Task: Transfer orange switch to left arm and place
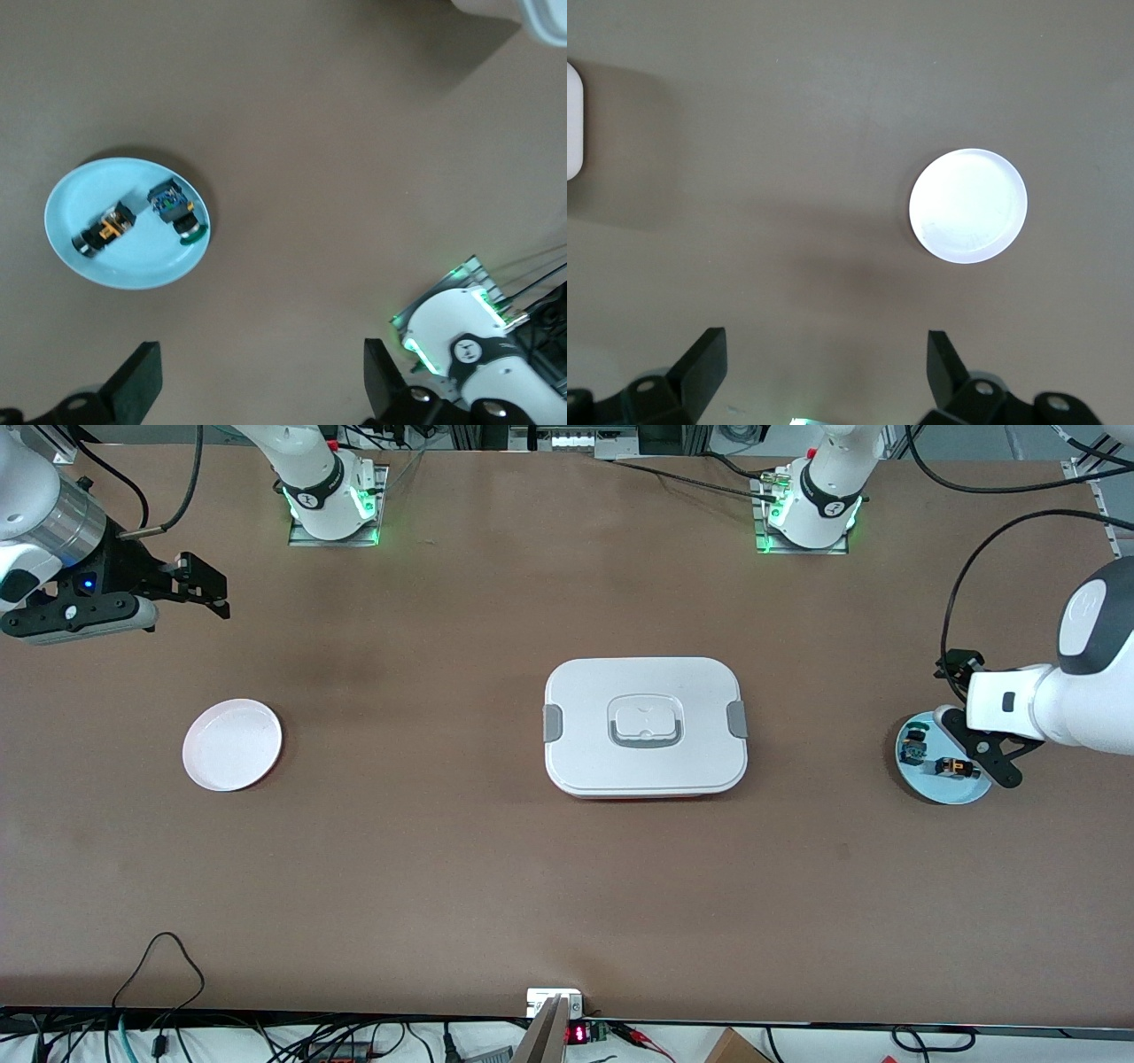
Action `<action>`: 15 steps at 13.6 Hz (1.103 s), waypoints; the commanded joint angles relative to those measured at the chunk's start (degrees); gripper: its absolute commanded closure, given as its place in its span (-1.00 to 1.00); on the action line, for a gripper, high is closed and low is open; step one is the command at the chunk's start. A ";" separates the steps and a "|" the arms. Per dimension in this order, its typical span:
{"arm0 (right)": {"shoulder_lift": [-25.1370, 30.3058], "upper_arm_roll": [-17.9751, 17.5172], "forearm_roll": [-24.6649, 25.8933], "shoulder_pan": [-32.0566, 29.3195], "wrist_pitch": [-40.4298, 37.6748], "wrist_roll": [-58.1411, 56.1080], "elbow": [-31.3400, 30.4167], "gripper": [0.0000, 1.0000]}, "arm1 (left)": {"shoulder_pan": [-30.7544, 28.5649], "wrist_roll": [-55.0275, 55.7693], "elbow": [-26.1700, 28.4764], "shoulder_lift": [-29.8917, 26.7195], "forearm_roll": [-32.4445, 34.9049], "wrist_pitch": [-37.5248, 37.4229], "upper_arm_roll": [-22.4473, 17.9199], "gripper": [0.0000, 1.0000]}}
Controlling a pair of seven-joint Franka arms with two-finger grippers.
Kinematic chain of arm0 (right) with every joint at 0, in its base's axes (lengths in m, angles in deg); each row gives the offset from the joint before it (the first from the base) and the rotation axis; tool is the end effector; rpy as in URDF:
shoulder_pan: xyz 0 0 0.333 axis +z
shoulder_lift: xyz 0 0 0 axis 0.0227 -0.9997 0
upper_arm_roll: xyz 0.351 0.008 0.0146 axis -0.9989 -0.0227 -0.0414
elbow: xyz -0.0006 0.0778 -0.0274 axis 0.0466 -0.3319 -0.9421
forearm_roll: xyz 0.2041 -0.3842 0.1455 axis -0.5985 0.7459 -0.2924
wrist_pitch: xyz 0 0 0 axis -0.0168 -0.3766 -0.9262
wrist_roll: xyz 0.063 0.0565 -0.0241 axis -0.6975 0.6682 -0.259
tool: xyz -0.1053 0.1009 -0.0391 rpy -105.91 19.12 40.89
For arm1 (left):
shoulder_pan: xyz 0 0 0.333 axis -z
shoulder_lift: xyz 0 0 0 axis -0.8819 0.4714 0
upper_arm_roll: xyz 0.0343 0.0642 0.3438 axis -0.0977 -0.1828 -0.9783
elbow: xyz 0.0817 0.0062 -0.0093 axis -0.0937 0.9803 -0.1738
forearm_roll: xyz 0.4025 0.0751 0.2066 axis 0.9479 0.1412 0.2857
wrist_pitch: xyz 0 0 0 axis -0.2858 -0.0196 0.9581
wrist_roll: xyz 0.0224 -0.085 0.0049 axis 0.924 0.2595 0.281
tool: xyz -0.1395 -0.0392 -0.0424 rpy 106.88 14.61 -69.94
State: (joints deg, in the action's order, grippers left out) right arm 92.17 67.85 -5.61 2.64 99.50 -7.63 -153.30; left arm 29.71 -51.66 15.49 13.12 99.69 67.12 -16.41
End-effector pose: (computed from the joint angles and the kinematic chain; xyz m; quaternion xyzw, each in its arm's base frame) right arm 0.5865 0.0721 0.5761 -0.9951 -0.0945 0.0271 0.0069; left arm 0.6693 0.0222 0.4408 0.9078 -0.3471 -0.2337 0.0276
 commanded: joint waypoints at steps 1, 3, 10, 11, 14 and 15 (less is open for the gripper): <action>-2.69 -0.20 0.71 -0.43 0.25 0.85 2.97 -1.00 | -0.35 3.01 -4.34 -0.29 -0.73 -3.73 0.55 -1.00; -3.32 -0.20 0.37 -0.43 0.25 1.20 4.04 -1.00 | -0.35 6.68 -4.79 -2.67 -1.34 -4.52 0.64 -1.00; -6.22 -0.11 0.71 -0.43 0.52 0.76 7.30 -1.00 | 17.63 9.43 0.62 -16.97 -14.16 -0.16 -25.32 -1.00; -6.13 -0.11 0.63 -0.43 0.69 0.94 7.30 -1.00 | 20.19 10.13 3.62 -19.78 -14.96 3.17 -28.94 -1.00; -6.83 -0.20 0.10 -0.43 2.36 1.03 7.30 -1.00 | 28.79 22.04 9.78 -24.81 -18.39 6.28 -38.35 -1.00; -6.92 -0.20 0.27 -0.34 2.71 1.03 7.30 -1.00 | 30.65 26.53 10.67 -25.69 -18.39 7.68 -39.86 -1.00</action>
State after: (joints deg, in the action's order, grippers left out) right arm 86.25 67.92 -5.61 2.44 101.69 -7.41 -147.31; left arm 55.04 -33.15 20.40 -8.14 82.53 71.31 -51.62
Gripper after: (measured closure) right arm 0.000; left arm 0.000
